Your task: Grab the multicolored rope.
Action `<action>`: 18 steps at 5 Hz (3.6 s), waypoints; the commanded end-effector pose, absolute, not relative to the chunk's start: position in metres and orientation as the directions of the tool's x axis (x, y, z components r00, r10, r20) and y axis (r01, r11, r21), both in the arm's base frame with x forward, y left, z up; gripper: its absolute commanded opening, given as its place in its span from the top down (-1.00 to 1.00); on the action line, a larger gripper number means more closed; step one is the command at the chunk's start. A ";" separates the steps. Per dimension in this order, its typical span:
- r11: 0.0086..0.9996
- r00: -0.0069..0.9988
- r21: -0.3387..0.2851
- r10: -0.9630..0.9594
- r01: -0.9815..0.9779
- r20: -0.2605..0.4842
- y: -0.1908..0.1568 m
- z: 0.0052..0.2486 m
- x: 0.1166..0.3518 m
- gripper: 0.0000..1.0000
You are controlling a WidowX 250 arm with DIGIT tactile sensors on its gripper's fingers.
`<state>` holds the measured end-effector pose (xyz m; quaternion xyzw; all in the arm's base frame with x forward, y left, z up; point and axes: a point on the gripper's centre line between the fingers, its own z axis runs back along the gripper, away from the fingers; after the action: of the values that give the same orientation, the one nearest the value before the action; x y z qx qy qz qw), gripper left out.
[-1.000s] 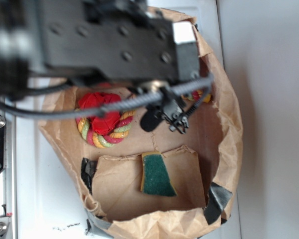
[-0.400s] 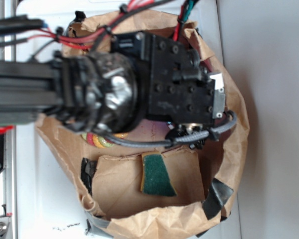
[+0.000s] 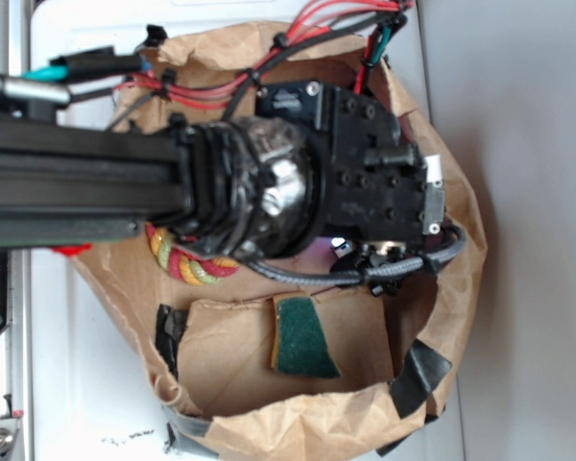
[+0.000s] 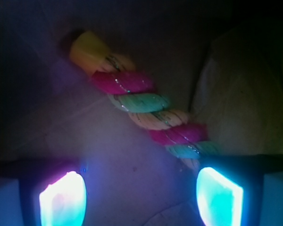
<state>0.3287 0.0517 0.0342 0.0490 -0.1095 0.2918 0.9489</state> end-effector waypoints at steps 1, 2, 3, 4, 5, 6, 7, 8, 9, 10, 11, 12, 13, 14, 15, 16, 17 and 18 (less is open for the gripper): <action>0.809 0.774 -0.082 0.583 -0.582 0.247 0.096 0.045 0.308 -1.00; 0.818 0.777 -0.127 0.573 -0.561 0.260 0.091 0.052 0.298 -1.00; 0.783 0.738 -0.154 0.620 -0.602 0.267 0.082 0.061 0.289 -1.00; 0.733 0.696 -0.164 0.679 -0.660 0.234 0.078 0.070 0.278 -1.00; 0.707 0.678 -0.163 0.707 -0.689 0.201 0.082 0.076 0.273 -1.00; 0.707 0.677 -0.166 0.707 -0.687 0.207 0.088 0.070 0.274 -1.00; 0.706 0.676 -0.168 0.708 -0.688 0.205 0.093 0.066 0.277 -1.00; 0.701 0.669 -0.170 0.713 -0.693 0.210 0.096 0.063 0.281 -1.00; 0.711 0.673 -0.175 0.702 -0.681 0.235 0.097 0.062 0.290 -1.00; 0.730 0.694 -0.159 0.682 -0.665 0.231 0.090 0.051 0.295 -1.00; 0.762 0.730 -0.165 0.647 -0.626 0.221 0.085 0.041 0.298 -1.00; 0.784 0.752 -0.160 0.620 -0.600 0.223 0.084 0.031 0.301 -1.00; 0.796 0.761 -0.134 0.604 -0.590 0.236 0.084 0.025 0.301 -1.00; 0.798 0.765 -0.138 0.603 -0.587 0.228 0.083 0.027 0.301 -0.22; 0.794 0.761 -0.142 0.607 -0.591 0.230 0.083 0.029 0.299 1.00; 0.795 0.758 -0.135 0.605 -0.591 0.242 0.082 0.031 0.299 1.00; 0.799 0.761 -0.135 0.600 -0.586 0.248 0.084 0.033 0.298 1.00; 0.818 0.776 -0.118 0.572 -0.563 0.265 0.082 0.046 0.296 1.00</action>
<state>0.2964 0.0713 0.0282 -0.0180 -0.1163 0.3052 0.9450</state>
